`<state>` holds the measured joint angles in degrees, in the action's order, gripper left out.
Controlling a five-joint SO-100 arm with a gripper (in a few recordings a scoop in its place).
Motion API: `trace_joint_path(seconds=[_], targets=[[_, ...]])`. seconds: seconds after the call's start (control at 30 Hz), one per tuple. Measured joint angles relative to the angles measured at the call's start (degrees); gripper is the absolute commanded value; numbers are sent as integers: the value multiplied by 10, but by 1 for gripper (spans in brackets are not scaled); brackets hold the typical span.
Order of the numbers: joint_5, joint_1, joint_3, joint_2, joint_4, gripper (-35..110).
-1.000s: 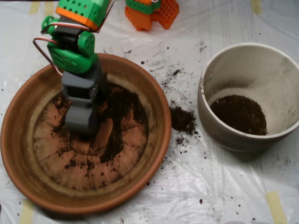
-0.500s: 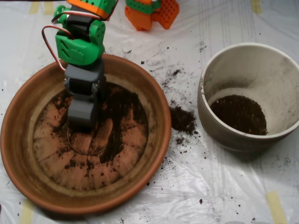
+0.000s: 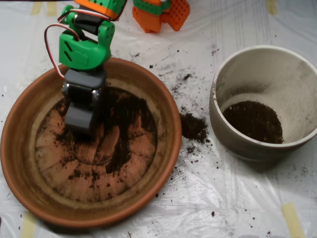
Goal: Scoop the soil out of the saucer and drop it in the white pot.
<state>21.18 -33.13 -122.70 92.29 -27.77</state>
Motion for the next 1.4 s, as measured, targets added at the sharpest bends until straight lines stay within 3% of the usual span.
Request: trace_joint_path(seconds=[0.3, 0.77, 1.1, 1.4], targets=[[-54, 54, -61, 172, -16, -1], [-89, 212, -47, 426, -194, -1], [-110, 345, 81, 419, -273, -1], [-99, 496, 301, 221, -355, 0]])
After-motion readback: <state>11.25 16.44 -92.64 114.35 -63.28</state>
